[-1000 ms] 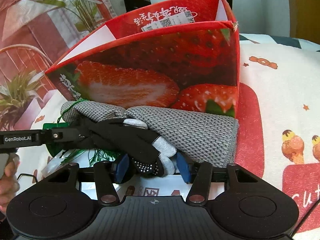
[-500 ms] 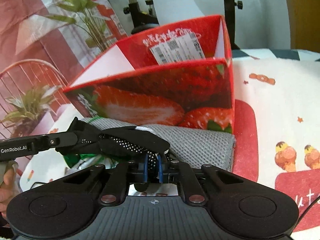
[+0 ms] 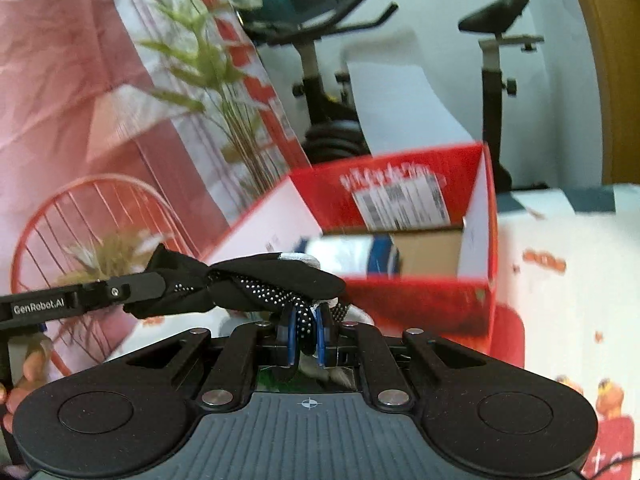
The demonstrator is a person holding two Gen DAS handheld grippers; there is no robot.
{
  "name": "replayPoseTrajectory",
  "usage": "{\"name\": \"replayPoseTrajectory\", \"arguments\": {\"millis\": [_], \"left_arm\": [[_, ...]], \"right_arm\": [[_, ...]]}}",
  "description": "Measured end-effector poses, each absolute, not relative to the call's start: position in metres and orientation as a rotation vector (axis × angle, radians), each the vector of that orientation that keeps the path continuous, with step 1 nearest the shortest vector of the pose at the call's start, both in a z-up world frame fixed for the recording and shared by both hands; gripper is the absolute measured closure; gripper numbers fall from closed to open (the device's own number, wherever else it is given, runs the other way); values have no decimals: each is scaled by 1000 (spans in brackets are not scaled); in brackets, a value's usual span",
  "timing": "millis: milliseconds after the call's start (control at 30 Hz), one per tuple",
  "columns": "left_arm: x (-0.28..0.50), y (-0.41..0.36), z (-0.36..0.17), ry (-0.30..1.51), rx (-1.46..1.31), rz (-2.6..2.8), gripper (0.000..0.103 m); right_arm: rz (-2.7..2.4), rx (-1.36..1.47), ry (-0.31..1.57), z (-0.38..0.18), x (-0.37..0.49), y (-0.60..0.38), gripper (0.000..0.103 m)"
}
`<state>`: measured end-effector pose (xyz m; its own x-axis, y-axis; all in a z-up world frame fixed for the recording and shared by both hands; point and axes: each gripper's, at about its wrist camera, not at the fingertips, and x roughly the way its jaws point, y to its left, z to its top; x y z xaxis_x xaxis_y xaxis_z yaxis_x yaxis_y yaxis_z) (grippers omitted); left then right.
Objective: Organize soft objects
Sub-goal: 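Lift the black gloves with the right gripper toward the red box, then lower the gloves into the red box and open the right gripper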
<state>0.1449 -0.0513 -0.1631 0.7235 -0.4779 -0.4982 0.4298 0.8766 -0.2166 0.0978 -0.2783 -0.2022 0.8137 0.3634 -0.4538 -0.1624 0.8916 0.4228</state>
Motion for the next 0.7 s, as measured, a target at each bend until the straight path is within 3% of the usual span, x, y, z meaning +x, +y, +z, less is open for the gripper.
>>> {"name": "replayPoseTrajectory", "arguments": {"millis": [367, 700], "left_arm": [[196, -64, -136, 502, -53, -531, 90], [259, -100, -168, 698, -84, -560, 90]], "right_arm": [[249, 287, 452, -164, 145, -279, 94], [120, 356, 533, -196, 192, -290, 94]]}}
